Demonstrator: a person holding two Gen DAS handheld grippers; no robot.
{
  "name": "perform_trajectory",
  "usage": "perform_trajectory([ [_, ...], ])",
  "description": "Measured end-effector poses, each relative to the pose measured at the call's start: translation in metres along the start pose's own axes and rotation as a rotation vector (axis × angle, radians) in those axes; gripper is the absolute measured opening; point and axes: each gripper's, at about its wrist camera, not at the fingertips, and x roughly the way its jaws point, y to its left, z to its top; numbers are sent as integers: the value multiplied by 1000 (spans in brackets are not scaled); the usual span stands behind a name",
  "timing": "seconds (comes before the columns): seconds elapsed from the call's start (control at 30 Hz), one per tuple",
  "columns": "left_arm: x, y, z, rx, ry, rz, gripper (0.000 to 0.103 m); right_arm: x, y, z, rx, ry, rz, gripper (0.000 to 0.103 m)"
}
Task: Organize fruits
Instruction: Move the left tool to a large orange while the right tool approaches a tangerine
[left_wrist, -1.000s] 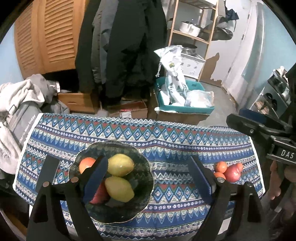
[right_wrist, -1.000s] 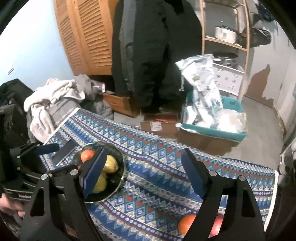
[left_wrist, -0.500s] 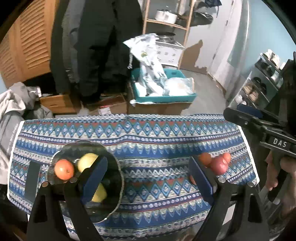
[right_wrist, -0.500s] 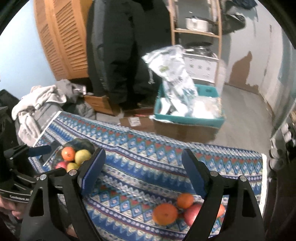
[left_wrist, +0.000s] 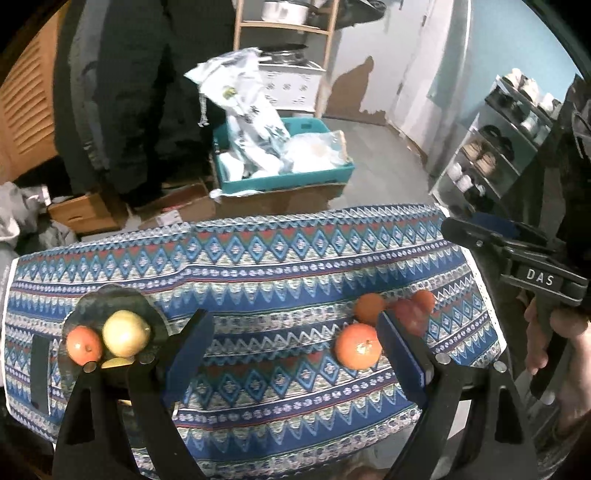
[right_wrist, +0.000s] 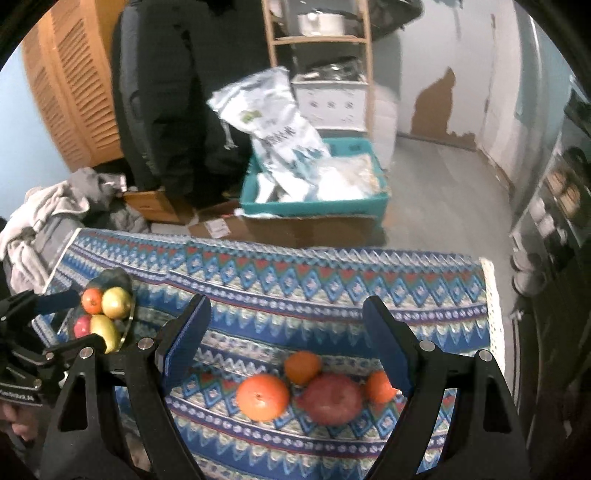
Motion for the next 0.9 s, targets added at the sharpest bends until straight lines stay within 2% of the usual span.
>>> perform_trajectory([
  [0.17, 17, -16, 2, 21, 24, -4, 91, 11, -21, -11, 28, 47, -35, 84],
  [0.57, 67, -36, -1, 16, 118, -40, 91, 20, -61, -34, 89, 97, -94, 84],
  [0.9, 118, -56, -18, 64, 202, -40, 91, 66, -98, -68, 147, 240, -147, 84],
])
